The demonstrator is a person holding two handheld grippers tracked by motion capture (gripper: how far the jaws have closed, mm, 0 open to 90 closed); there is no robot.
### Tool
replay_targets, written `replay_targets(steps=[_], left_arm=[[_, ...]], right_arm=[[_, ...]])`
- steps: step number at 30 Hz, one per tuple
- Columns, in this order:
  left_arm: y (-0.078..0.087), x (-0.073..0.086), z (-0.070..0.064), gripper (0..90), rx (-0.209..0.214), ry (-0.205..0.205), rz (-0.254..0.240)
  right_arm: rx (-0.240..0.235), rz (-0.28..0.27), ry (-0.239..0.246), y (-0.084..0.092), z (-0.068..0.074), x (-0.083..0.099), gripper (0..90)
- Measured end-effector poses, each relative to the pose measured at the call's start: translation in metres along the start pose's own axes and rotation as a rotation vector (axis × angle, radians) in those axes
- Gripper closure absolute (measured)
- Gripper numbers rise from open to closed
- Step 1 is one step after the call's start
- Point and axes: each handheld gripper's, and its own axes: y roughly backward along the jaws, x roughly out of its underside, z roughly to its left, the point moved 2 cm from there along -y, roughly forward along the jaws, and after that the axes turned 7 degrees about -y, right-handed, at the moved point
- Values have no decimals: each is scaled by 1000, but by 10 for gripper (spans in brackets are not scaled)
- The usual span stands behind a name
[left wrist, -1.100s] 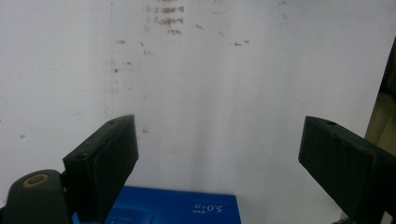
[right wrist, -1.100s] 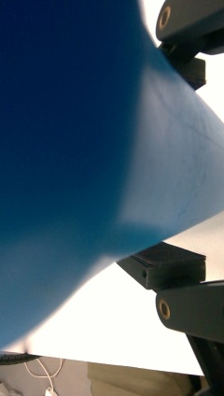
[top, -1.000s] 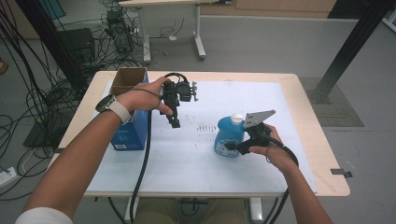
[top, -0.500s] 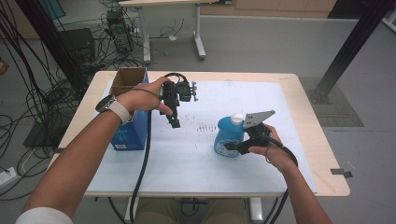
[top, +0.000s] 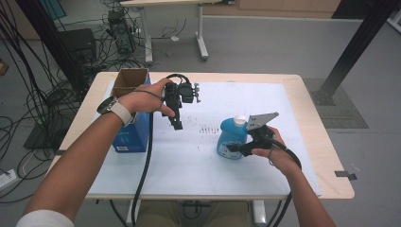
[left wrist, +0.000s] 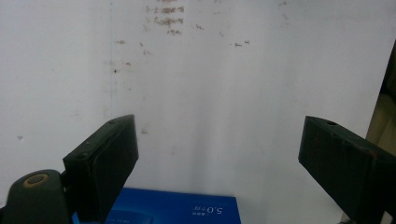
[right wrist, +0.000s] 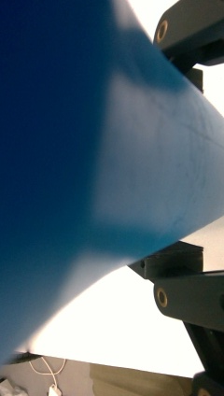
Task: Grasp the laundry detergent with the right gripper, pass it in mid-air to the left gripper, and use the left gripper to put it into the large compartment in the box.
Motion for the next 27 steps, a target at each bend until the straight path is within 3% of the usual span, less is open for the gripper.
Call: replay_targets(steps=[27], left_arm=[[-4,3,0,123,9,1,2]], right_arm=[[-4,-18,-3,-1,-1,1,408]])
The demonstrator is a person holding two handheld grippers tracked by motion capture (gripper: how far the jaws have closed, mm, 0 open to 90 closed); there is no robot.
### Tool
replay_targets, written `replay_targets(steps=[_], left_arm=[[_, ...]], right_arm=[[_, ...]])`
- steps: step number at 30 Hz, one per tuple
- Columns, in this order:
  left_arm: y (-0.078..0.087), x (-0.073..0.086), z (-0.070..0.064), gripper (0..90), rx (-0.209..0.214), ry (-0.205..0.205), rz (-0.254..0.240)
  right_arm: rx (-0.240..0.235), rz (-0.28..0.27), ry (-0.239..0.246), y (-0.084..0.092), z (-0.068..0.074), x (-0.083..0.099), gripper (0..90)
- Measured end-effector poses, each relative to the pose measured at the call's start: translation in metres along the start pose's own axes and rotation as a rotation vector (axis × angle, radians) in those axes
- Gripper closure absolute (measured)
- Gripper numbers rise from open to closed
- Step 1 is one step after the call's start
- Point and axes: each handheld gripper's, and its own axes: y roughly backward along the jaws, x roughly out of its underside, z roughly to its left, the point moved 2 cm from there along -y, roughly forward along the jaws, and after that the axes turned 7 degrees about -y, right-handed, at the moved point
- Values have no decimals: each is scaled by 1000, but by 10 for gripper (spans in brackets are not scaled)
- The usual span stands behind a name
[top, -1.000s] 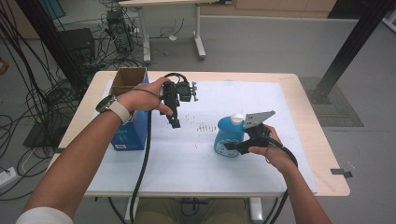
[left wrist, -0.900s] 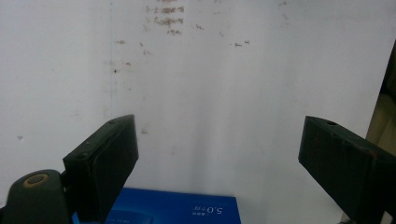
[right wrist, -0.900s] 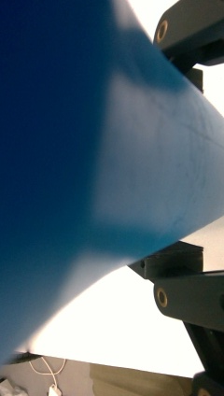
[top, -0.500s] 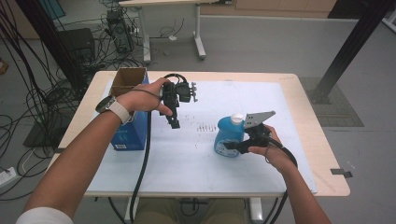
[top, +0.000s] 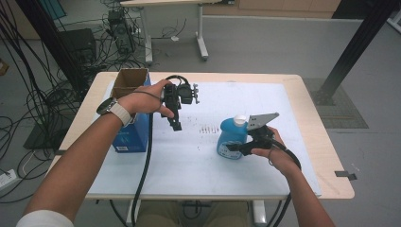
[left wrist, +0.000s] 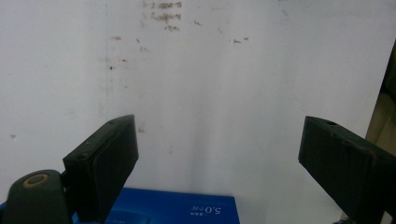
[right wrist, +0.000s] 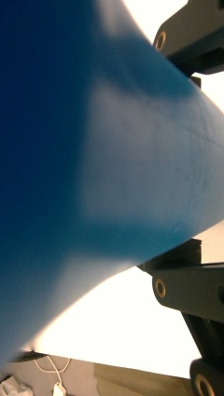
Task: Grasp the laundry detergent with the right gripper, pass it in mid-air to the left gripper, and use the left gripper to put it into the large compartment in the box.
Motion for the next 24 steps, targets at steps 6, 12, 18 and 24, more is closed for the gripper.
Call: replay_targets(steps=[6,12,18,24], left_arm=[[1,0,0,123,-2,3,1],[1,0,-1,123,0,0,1],[1,1,-1,125,-2,2,1],[1,1,-1,125,-3,2,-3]], right_arm=[[0,-2,5,0,0,0,412],[0,-4,10,0,0,1,415],[0,0,15,0,0,0,415],[2,-1,16,0,0,0,419]])
